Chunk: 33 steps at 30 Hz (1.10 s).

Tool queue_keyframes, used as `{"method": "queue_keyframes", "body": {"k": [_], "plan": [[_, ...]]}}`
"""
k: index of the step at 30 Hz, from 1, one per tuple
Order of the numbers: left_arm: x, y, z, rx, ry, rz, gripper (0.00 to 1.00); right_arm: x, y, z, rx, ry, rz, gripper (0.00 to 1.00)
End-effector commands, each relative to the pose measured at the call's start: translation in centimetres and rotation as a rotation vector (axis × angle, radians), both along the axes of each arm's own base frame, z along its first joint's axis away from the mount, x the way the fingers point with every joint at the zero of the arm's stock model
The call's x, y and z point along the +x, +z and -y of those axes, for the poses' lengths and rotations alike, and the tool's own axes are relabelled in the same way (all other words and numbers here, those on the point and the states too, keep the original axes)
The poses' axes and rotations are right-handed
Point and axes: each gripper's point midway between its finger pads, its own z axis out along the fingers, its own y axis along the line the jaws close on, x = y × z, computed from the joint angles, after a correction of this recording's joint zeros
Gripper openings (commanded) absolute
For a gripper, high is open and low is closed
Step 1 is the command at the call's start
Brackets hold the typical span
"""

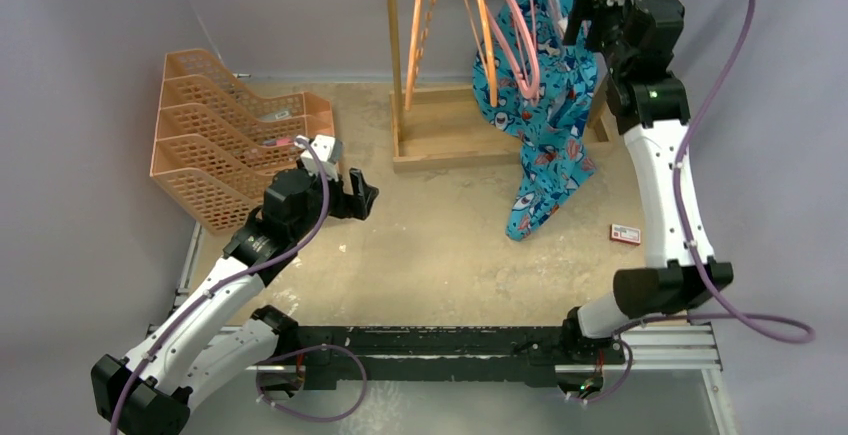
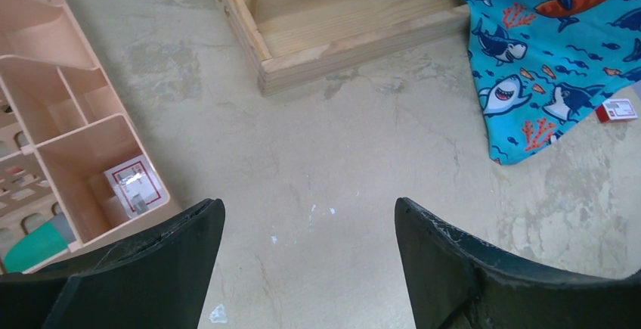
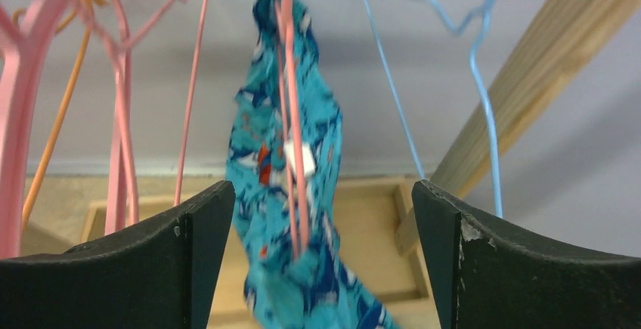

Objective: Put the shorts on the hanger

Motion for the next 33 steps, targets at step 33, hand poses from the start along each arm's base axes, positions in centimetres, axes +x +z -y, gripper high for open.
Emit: {"method": "queue_keyframes", "body": {"k": [33], "plan": [[-1.2,16.2,-5.6,-0.167,0.285,0.177,0.87,-24.1,-6.0,-6.3,0.322,0.389,-0.074,1.00]]}}
